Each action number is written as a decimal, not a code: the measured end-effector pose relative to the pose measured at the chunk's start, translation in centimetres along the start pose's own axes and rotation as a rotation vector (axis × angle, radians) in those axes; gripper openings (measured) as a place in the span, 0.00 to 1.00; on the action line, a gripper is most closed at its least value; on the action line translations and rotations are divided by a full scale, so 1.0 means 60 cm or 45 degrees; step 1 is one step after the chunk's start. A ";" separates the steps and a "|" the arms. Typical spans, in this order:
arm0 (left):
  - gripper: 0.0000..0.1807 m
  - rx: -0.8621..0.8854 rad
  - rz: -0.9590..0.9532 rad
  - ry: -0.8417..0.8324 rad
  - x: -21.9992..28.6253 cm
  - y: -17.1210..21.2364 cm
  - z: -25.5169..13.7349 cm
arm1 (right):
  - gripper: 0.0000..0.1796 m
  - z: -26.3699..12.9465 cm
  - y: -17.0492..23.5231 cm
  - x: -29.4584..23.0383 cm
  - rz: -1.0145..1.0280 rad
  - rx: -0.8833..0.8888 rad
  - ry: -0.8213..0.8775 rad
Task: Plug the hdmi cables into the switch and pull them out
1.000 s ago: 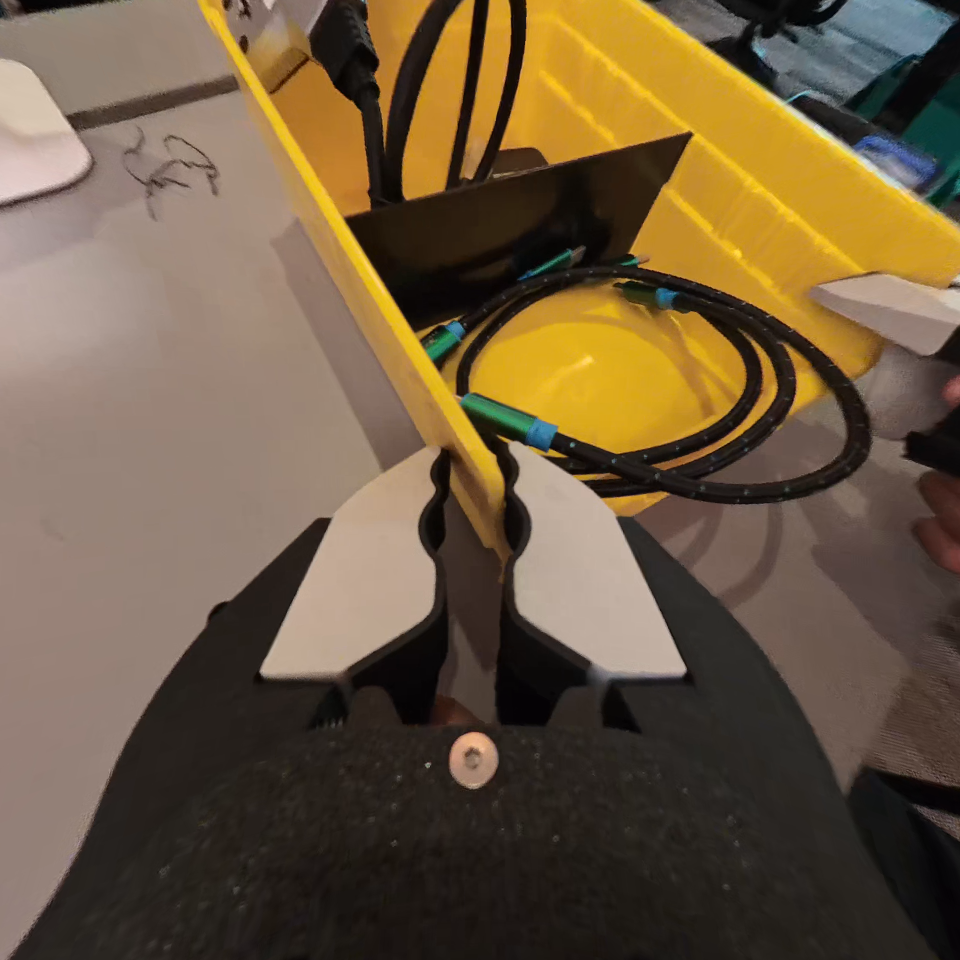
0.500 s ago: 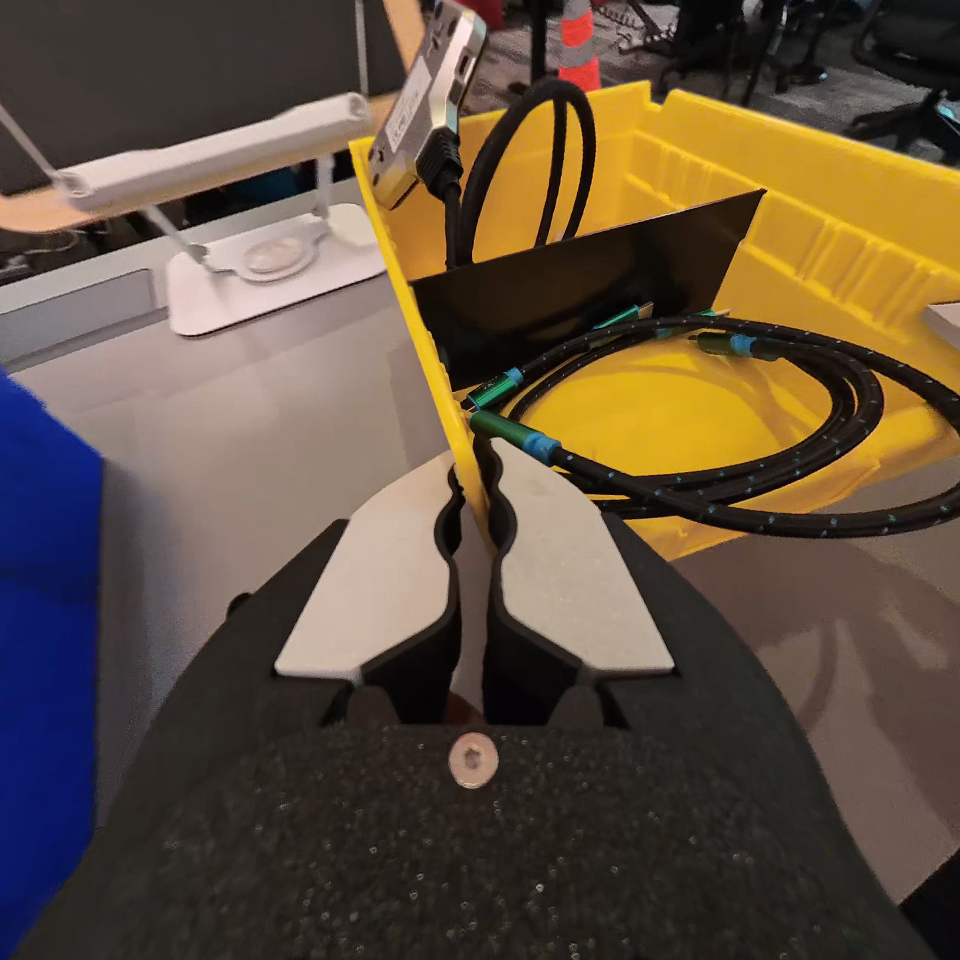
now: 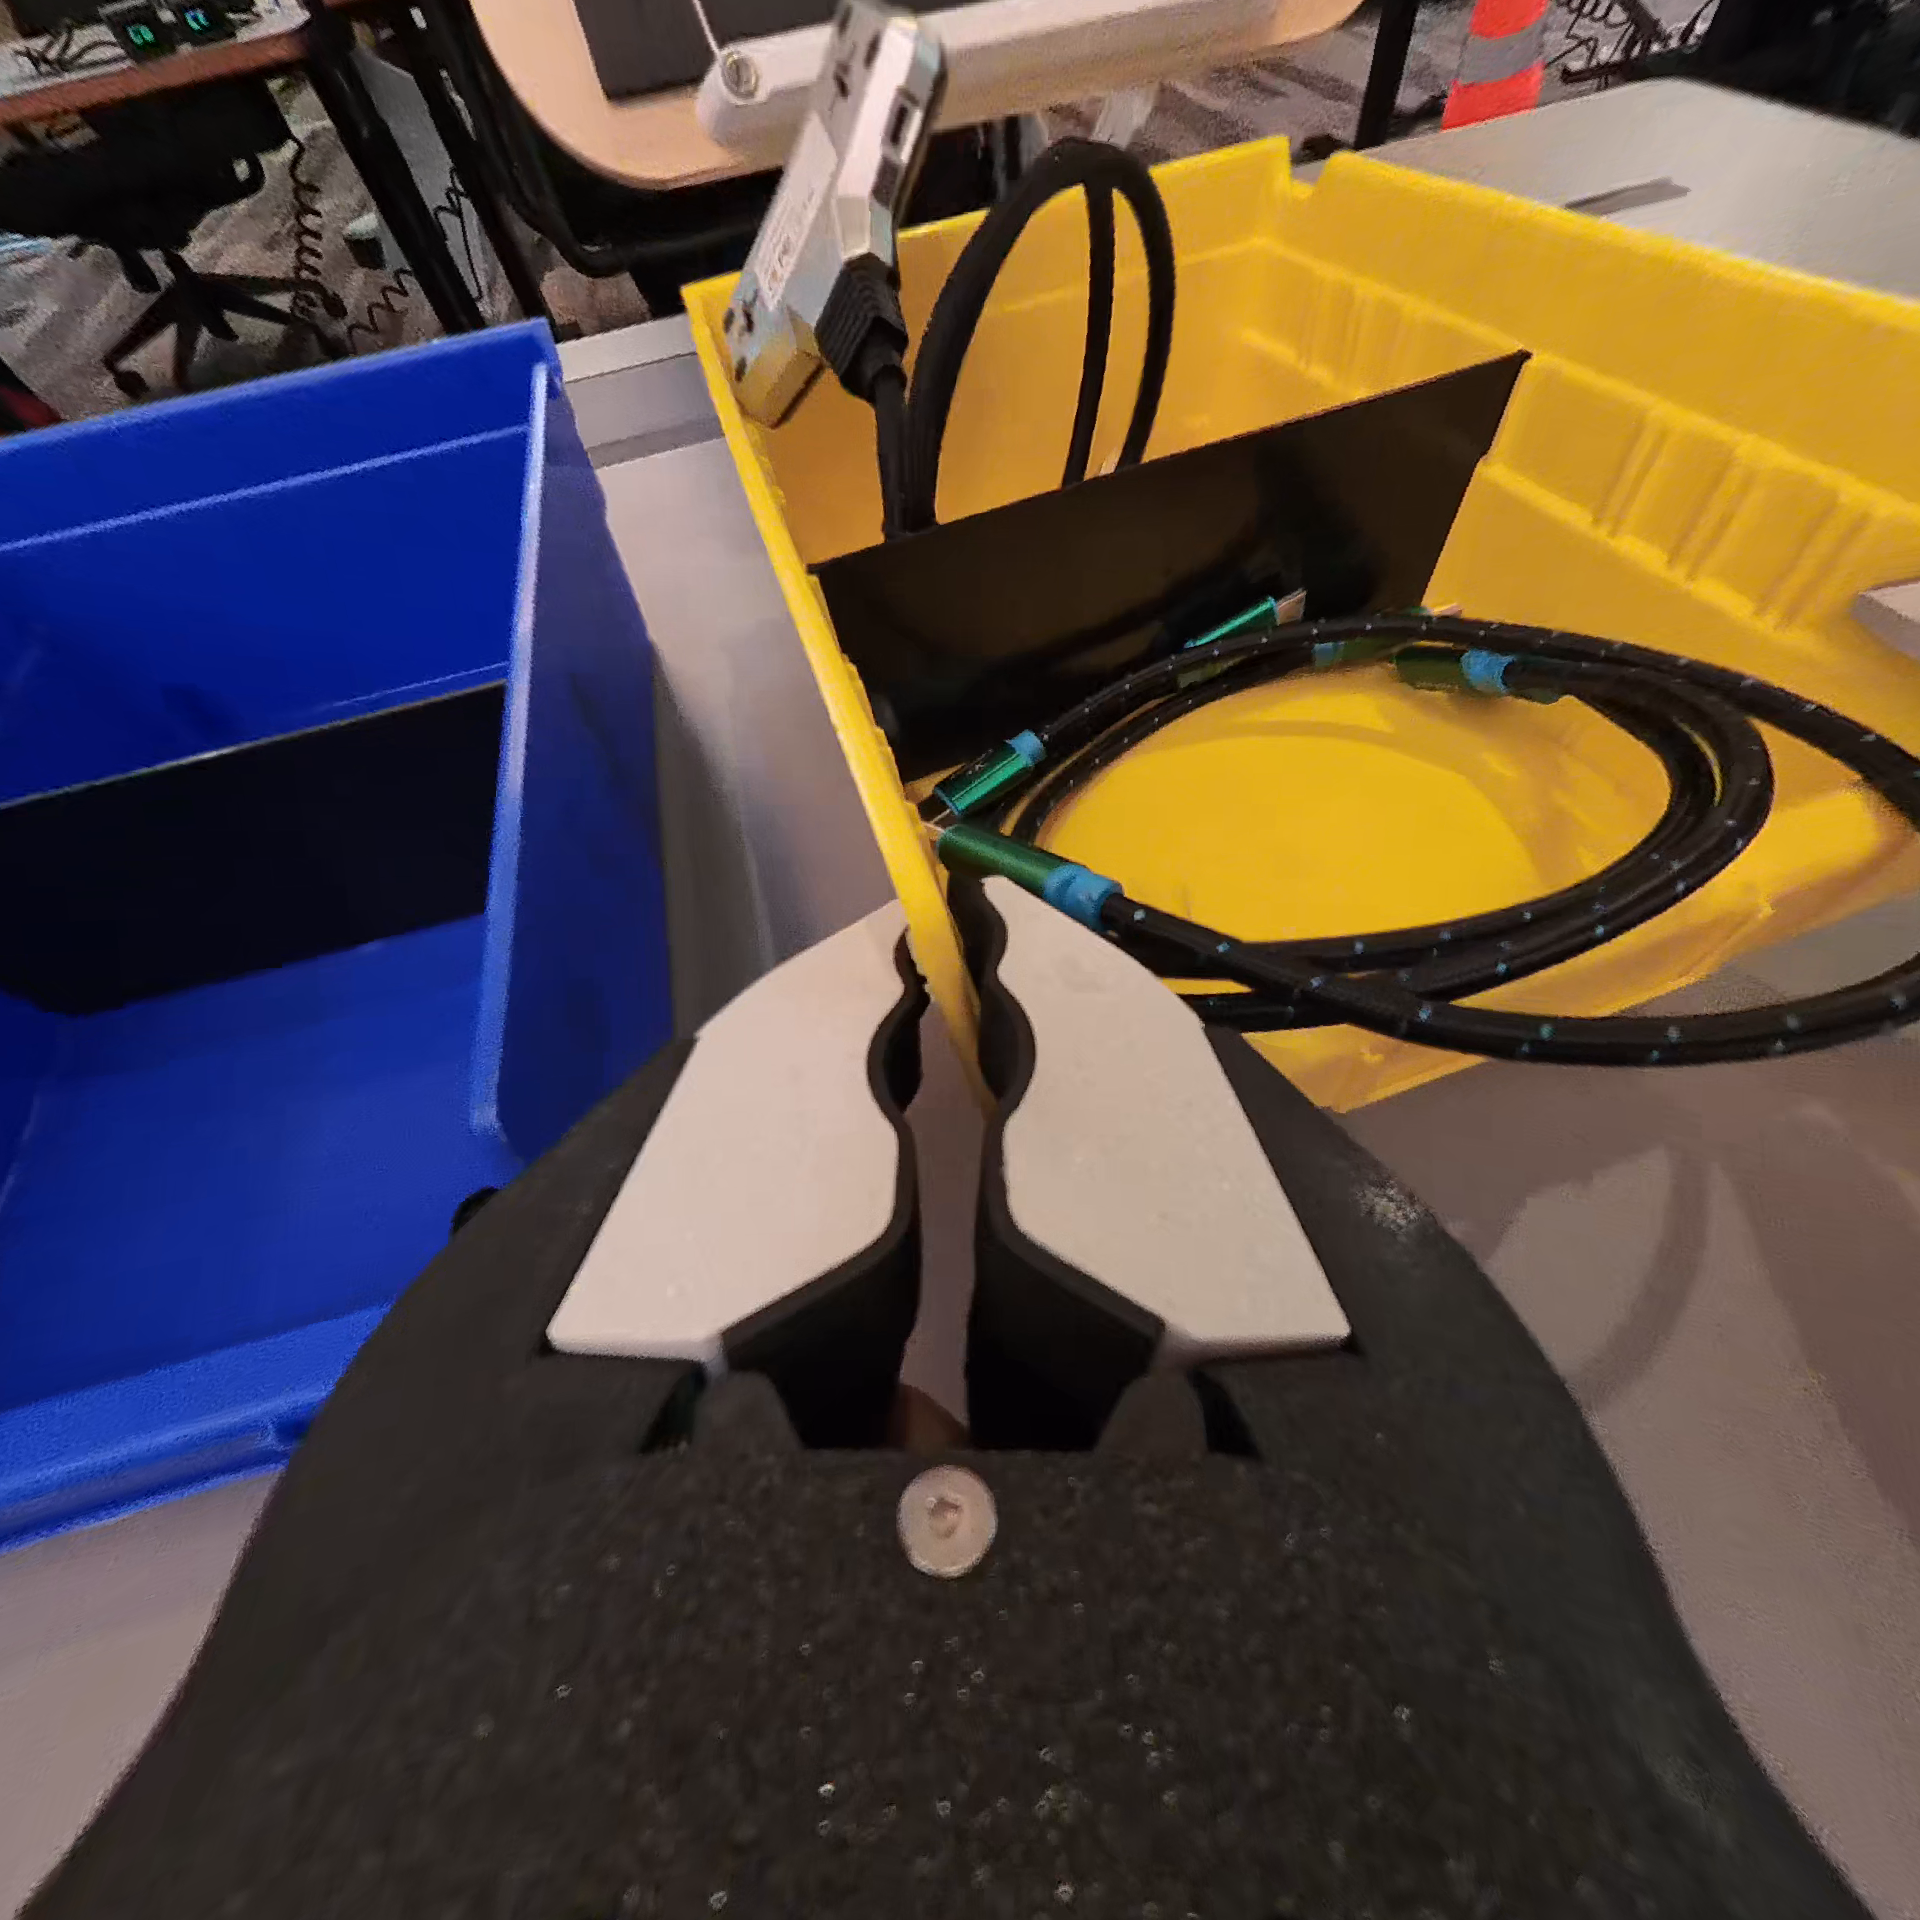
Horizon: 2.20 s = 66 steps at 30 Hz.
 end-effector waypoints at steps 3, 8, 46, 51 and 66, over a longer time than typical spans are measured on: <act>0.04 -0.033 -0.023 0.078 0.002 0.015 0.010 | 0.02 0.014 0.018 0.000 0.023 -0.090 -0.060; 0.18 0.113 -0.183 0.431 0.018 -0.007 -0.032 | 0.10 0.006 0.021 0.003 0.078 -0.121 -0.275; 0.03 -0.110 -0.535 -0.364 -0.292 0.193 -0.250 | 0.37 -0.096 0.037 -0.390 -0.013 -0.057 -0.718; 0.02 -0.106 -0.435 -0.464 -0.248 0.197 -0.282 | 0.02 -0.083 0.052 -0.379 -0.082 -0.076 -0.347; 0.03 0.394 -0.142 -0.352 -0.132 -0.097 -0.280 | 0.01 -0.160 -0.192 -0.200 -0.023 0.473 -0.187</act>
Point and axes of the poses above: each gripper's, where its closed fingertips meet, z out along the fingers, y out of its underside, x = y × z across the jaws, the point moved 3 cm from there along -z, back along the fingers, and after that the axes turned 4 degrees about z, right-handed, at the moved point
